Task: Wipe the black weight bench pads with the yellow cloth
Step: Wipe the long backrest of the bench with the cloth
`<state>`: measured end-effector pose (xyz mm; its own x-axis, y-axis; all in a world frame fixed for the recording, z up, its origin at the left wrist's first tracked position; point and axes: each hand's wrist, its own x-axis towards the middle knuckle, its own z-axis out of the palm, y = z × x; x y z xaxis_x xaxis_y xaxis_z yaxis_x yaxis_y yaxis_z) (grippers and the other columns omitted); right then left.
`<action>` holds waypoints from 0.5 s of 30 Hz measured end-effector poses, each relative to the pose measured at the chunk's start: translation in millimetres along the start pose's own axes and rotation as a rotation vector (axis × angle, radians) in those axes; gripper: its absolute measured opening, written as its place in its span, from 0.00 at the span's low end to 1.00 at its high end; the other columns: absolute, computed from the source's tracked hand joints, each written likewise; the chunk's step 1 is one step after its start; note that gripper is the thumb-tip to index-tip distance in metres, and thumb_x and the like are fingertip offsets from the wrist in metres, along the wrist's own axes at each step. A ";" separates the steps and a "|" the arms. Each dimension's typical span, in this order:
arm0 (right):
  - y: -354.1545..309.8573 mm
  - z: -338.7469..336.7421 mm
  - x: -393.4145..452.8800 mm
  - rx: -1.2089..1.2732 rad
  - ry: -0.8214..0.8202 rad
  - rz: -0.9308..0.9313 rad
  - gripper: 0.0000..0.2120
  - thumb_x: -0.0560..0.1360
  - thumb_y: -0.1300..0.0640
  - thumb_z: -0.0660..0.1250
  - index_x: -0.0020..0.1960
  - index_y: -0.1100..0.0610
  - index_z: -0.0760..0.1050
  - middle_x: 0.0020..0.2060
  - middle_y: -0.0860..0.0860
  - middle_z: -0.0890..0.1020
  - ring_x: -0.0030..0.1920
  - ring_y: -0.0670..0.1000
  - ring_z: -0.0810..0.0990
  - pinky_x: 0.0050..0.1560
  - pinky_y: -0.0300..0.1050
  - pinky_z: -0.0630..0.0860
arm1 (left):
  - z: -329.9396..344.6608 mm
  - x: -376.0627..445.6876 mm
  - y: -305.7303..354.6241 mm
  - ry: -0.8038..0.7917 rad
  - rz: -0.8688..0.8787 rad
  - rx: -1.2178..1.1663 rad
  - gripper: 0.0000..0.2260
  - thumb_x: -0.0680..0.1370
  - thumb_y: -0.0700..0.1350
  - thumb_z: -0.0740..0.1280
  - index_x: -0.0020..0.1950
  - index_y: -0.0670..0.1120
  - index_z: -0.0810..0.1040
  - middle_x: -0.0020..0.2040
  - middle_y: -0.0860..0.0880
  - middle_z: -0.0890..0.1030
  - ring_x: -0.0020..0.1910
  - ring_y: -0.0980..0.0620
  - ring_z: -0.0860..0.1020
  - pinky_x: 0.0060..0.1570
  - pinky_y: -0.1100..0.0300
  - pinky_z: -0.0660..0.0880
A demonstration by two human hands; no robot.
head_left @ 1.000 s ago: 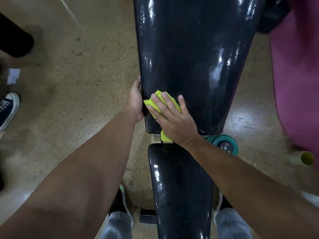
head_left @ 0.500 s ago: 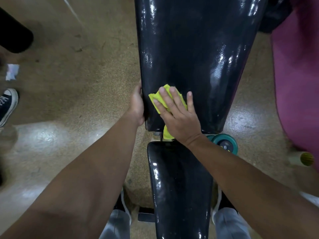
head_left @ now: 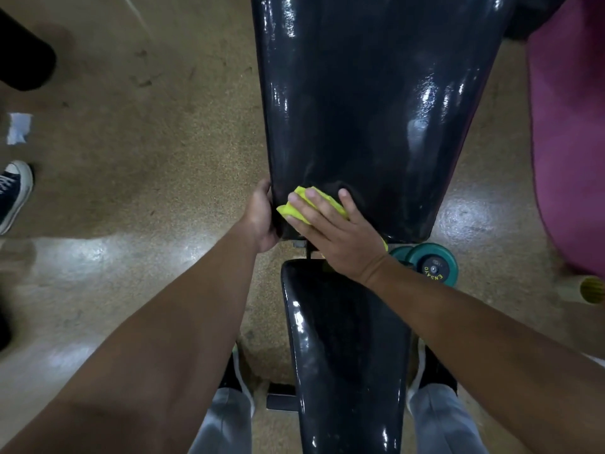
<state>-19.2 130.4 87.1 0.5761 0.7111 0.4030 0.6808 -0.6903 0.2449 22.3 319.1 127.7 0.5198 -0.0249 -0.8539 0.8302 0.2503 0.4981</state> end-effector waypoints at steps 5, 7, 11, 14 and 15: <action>-32.5 3.8 15.6 -0.006 -0.015 0.043 0.28 0.83 0.57 0.54 0.82 0.57 0.59 0.82 0.52 0.61 0.81 0.55 0.60 0.80 0.64 0.48 | -1.6 1.8 2.3 0.004 -0.031 -0.001 0.29 0.85 0.63 0.51 0.54 0.47 0.86 0.51 0.45 0.89 0.51 0.48 0.87 0.51 0.54 0.81; -28.8 6.2 8.3 -0.003 -0.039 -0.030 0.27 0.84 0.56 0.54 0.83 0.57 0.58 0.82 0.52 0.61 0.81 0.54 0.60 0.81 0.63 0.46 | -1.1 0.6 4.1 -0.002 -0.045 -0.025 0.28 0.84 0.63 0.53 0.55 0.46 0.86 0.52 0.45 0.89 0.49 0.48 0.88 0.52 0.54 0.81; -4.1 0.4 -3.8 0.002 -0.031 -0.064 0.26 0.85 0.57 0.54 0.82 0.55 0.59 0.82 0.52 0.61 0.82 0.54 0.58 0.81 0.62 0.48 | 2.3 0.3 1.8 -0.002 -0.021 -0.009 0.29 0.84 0.63 0.50 0.57 0.48 0.86 0.53 0.46 0.89 0.47 0.47 0.88 0.44 0.55 0.82; -6.5 -2.5 2.5 0.009 0.009 0.047 0.26 0.84 0.58 0.55 0.82 0.55 0.62 0.81 0.53 0.62 0.81 0.55 0.59 0.80 0.63 0.49 | 7.3 -1.4 -2.2 0.025 0.019 -0.048 0.29 0.84 0.63 0.51 0.57 0.47 0.86 0.55 0.44 0.89 0.54 0.45 0.87 0.53 0.51 0.81; -13.8 -2.1 6.0 0.021 0.015 0.079 0.26 0.83 0.58 0.56 0.81 0.55 0.62 0.81 0.53 0.63 0.81 0.56 0.60 0.80 0.64 0.49 | 8.2 -1.0 -4.3 0.035 0.028 -0.058 0.29 0.84 0.64 0.51 0.56 0.47 0.86 0.54 0.45 0.89 0.53 0.46 0.87 0.52 0.52 0.81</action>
<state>-26.1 144.0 88.0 0.6217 0.6522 0.4338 0.6428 -0.7412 0.1932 19.8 310.2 127.7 0.5345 0.0161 -0.8450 0.8019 0.3059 0.5131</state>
